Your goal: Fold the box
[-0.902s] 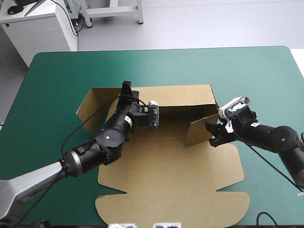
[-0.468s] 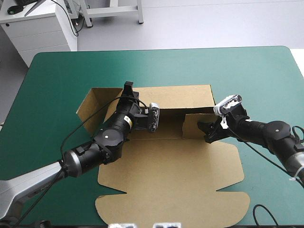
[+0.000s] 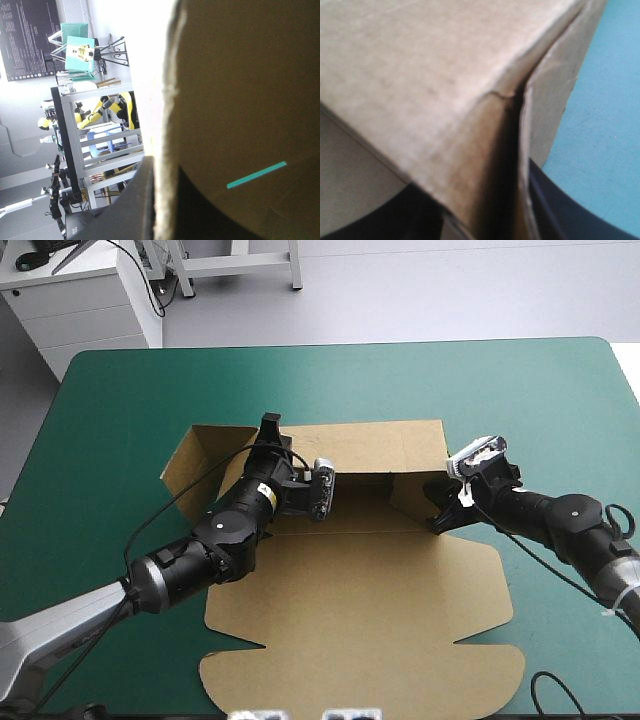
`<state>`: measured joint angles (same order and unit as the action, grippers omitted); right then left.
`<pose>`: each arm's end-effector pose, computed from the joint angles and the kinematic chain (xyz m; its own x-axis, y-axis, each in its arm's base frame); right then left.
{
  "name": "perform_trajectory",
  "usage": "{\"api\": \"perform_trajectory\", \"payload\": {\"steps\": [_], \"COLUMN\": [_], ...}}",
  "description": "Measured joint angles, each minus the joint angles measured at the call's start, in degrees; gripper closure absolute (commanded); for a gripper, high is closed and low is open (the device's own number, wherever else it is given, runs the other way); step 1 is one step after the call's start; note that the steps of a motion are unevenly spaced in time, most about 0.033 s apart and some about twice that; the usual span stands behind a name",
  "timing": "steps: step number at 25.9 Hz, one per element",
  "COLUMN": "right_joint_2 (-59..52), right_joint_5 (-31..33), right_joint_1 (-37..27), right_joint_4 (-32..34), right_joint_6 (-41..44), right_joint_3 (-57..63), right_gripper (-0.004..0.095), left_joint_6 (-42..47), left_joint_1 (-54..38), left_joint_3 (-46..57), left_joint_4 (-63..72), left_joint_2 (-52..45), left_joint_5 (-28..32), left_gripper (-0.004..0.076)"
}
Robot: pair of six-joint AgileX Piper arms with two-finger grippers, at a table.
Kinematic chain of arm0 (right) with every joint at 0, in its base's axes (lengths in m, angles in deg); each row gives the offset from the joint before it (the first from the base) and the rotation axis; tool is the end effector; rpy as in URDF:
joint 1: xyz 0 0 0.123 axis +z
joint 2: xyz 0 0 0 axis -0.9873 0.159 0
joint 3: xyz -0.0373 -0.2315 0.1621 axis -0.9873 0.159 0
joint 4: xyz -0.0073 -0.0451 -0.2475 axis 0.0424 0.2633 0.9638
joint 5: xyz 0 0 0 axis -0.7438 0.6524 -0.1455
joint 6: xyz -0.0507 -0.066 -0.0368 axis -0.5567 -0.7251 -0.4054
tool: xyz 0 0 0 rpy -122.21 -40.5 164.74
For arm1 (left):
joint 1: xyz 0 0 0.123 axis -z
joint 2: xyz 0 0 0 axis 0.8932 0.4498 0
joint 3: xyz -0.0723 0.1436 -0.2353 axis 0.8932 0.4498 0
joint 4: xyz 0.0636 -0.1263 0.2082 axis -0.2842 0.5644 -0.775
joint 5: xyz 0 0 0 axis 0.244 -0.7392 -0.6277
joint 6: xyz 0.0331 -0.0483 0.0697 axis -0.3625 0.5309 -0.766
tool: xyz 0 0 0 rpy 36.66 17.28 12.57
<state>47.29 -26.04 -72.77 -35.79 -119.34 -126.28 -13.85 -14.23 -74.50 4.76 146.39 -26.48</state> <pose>0.2524 0.0745 0.2637 -0.4302 -0.3320 -0.8395 -0.6146 0.7888 0.0031 0.2414 -0.2070 0.3016 0.2657 0.9640 0.0110 0.3855 -0.1167 0.9153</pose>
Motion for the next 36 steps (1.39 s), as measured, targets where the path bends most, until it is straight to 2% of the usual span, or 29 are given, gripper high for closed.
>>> {"api": "perform_trajectory", "payload": {"steps": [2,3,14,17,19,21,28,31,33,36], "right_joint_2": [0.0,0.0,0.0,0.4,0.4,0.4,0.4,0.4,0.4,0.4], "right_joint_5": [-0.2,-0.1,-0.5,-0.2,-0.5,-1.3,-2.9,-3.2,-3.8,-4.7], "right_joint_1": [-0.1,-0.1,-0.2,-0.2,-0.1,0.0,0.2,0.2,0.2,0.2], "right_joint_4": [-0.1,-0.1,0.1,5.8,12.0,15.5,18.4,18.6,18.8,19.1], "right_joint_6": [0.0,0.0,3.2,9.0,15.2,19.1,24.5,24.9,25.1,25.4], "right_joint_3": [-0.1,-0.1,-1.0,-3.0,-4.1,-4.5,-4.8,-4.8,-4.8,-4.8], "right_gripper": [0.0906,0.0927,0.0924,0.092,0.0919,0.0919,0.0919,0.0919,0.0919,0.092], "left_joint_6": [-0.1,-0.2,-0.1,2.3,2.8,2.9,3.1,3.1,3.1,3.1], "left_joint_1": [0.0,0.0,0.0,-0.1,-0.1,-0.1,-0.1,0.0,0.6,2.4], "left_joint_3": [0.0,0.0,0.0,-0.6,-1.1,-1.1,-1.3,-2.3,-3.5,-5.7], "left_joint_4": [0.2,0.2,0.4,1.5,2.3,2.4,2.7,4.8,7.5,10.3], "left_joint_2": [0.0,0.0,-0.1,-0.2,-0.2,-0.2,-0.2,-0.1,0.0,0.1], "left_joint_5": [0.1,0.2,0.4,1.2,2.4,3.4,4.6,4.5,4.3,3.9], "left_gripper": [0.0731,0.0731,0.0727,0.0688,0.0687,0.0687,0.0682,0.0588,0.0477,0.0269]}}
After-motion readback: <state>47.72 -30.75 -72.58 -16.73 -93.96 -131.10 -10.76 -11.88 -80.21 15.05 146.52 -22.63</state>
